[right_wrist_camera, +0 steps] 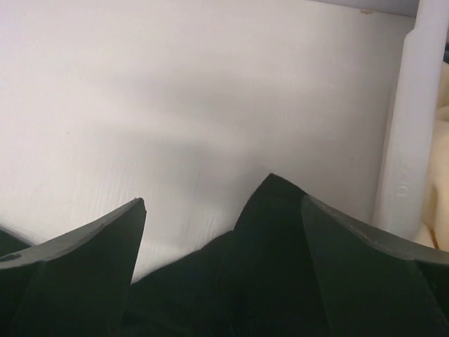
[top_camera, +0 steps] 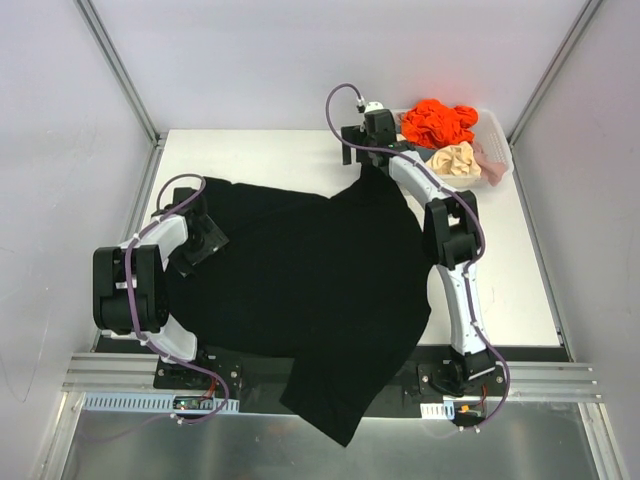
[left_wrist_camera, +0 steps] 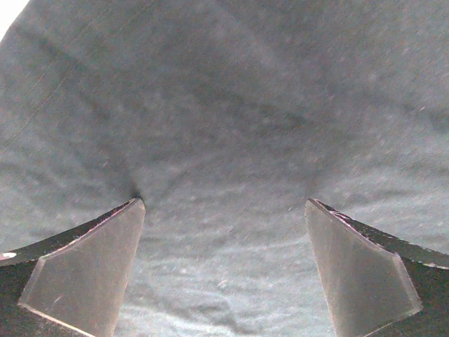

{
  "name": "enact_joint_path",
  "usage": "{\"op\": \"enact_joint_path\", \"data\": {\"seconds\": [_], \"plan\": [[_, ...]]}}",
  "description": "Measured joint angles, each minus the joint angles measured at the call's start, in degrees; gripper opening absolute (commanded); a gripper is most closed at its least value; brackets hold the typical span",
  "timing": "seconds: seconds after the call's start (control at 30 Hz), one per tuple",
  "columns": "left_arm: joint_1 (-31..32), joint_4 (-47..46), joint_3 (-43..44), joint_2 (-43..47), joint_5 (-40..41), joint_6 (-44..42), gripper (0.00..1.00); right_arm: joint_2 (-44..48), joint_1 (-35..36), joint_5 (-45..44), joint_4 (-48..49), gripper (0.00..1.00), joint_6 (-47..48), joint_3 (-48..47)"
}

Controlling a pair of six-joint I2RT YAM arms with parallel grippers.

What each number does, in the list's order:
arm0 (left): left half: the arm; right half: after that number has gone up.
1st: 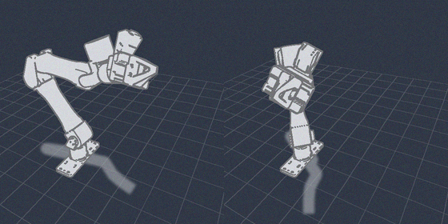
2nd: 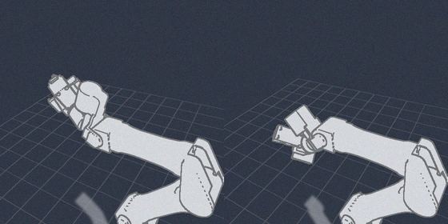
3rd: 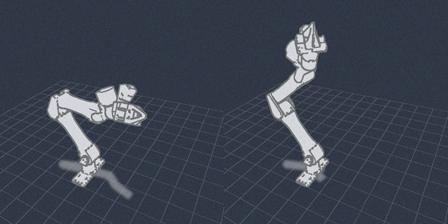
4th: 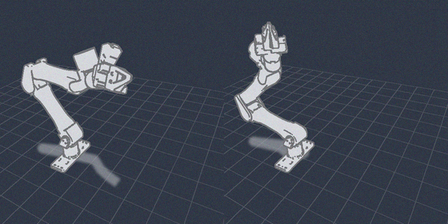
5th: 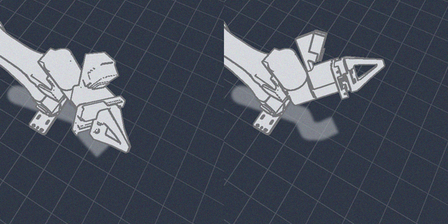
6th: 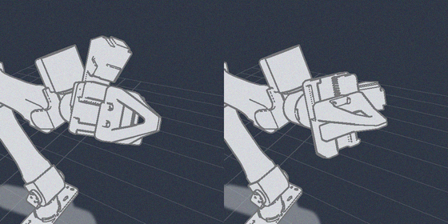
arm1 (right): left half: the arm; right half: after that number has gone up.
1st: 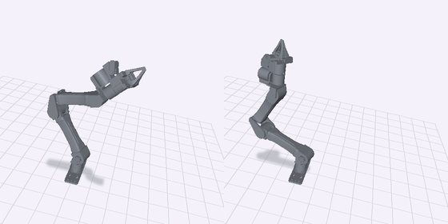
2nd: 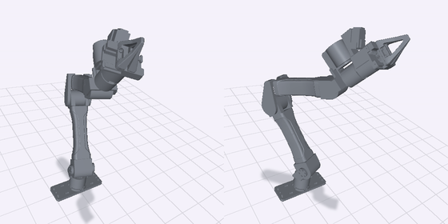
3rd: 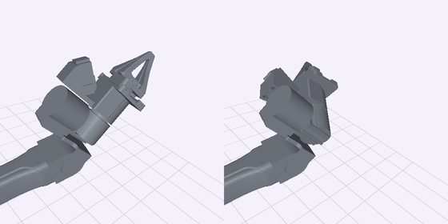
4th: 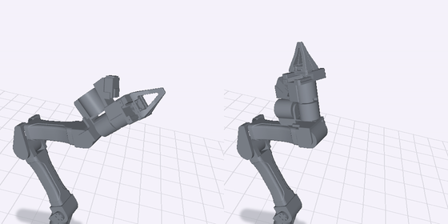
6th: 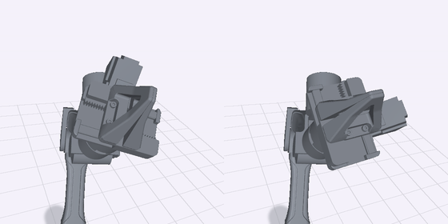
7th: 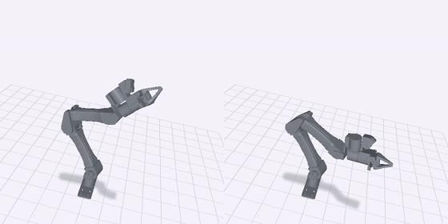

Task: Fold and stack the t-shirts
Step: Flatten the tshirt out

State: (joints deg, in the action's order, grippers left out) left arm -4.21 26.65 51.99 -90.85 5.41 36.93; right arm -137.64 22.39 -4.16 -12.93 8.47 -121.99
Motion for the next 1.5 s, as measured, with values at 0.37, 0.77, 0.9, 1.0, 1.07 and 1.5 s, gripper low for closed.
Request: {"op": "enact_joint_path", "data": {"seconds": [0.37, 0.77, 0.9, 1.0, 1.07, 1.5], "plan": [[0.0, 2.0, 1.7, 4.5, -2.0, 0.2, 0.99, 20.1, 1.3, 4.7, -3.1, 0.97, 2.1, 20.3], [0.1, 1.9, 5.1, 4.7, -6.5, 0.2, 0.99, 46.9, 8.9, 7.2, -19.4, 0.97, -9.4, 53.2], [0.5, 1.5, 5.1, 3.8, -7.9, 0.2, 0.99, 47.5, 8.3, 10.2, -20.8, 0.97, -13.3, 61.9], [1.0, 0.6, 5.1, 2.0, -9.1, 0.2, 0.99, 47.1, 7.9, 11.0, -21.8, 0.97, -14.8, 65.0], [1.2, 0.3, 5.1, 1.0, -9.9, 0.2, 0.99, 46.1, 6.6, 11.1, -21.5, 0.97, -15.3, 65.1], [3.9, -3.4, 6.4, -5.9, -14.2, 2.1, 0.99, 32.8, -8.2, 6.6, -21.7, 0.97, -11.1, 50.0]]}}
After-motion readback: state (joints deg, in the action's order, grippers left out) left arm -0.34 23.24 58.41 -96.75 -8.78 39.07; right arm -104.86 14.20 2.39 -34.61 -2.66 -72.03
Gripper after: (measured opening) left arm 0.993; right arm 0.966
